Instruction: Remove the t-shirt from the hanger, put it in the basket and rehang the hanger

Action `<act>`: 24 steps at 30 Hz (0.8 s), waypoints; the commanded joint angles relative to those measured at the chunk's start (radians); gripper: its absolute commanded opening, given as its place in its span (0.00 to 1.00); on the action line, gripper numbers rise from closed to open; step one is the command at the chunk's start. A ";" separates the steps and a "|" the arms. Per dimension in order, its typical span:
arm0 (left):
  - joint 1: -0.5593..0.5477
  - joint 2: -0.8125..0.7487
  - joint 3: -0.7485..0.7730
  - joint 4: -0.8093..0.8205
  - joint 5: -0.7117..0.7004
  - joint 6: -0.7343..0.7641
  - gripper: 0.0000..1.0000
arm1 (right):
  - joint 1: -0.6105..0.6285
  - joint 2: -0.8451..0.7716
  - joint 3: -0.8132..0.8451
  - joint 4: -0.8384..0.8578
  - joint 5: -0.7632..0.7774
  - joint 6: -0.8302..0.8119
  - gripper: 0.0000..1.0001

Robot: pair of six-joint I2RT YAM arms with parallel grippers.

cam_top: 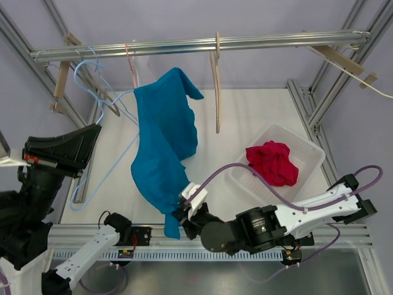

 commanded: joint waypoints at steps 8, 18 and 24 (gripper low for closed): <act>0.003 -0.230 -0.121 -0.125 0.158 -0.010 0.00 | -0.288 -0.198 0.072 0.042 -0.131 -0.305 0.00; 0.003 -0.315 -0.100 -0.165 0.379 -0.062 0.00 | -0.512 -0.206 0.050 0.150 -0.417 -0.446 0.10; 0.010 -0.338 -0.065 -0.166 0.427 -0.084 0.00 | -0.526 -0.217 0.010 0.200 -0.368 -0.452 0.56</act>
